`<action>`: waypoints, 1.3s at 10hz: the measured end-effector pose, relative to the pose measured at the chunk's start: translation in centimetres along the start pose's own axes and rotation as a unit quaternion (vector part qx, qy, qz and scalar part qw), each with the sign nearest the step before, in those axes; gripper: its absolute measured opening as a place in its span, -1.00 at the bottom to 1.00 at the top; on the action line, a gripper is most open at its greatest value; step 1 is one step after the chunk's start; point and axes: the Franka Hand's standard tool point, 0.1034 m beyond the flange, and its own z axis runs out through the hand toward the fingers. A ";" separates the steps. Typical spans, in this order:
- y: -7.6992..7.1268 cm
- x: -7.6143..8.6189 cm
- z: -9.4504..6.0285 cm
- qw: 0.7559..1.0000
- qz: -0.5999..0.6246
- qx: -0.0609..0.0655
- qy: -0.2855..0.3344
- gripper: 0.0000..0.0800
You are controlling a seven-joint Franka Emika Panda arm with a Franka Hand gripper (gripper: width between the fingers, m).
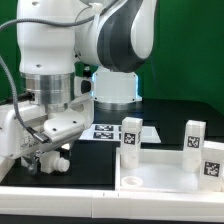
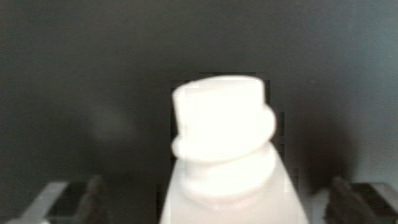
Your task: Assemble square table
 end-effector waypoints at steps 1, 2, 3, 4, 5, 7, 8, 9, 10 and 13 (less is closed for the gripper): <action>0.0 0.0 0.0 1.000 -0.008 0.000 0.000 0.15; 0.0 0.0 0.0 1.000 -0.021 0.000 0.000 -0.30; 0.0 -0.3 -0.2 1.000 -0.027 0.003 0.000 -0.30; 1.2 -1.6 -1.7 0.996 -0.093 0.004 -0.002 -0.29; 3.2 -2.6 -3.5 0.984 -0.176 0.001 0.003 -0.29; 4.1 -3.1 -4.9 0.960 -0.281 0.000 0.024 -0.29; 4.1 -2.8 -4.6 0.949 -0.314 -0.001 0.024 -0.29; 4.1 -2.8 -4.6 0.937 -0.350 -0.003 0.026 -0.29; 4.1 -2.8 -4.6 0.921 -0.388 -0.004 0.025 -0.29; 3.8 0.4 -6.0 0.828 -0.559 0.028 0.036 -0.29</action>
Offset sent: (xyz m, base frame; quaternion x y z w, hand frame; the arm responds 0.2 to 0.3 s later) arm -0.0167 0.0265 0.0500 0.0337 0.0147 -0.0835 0.9958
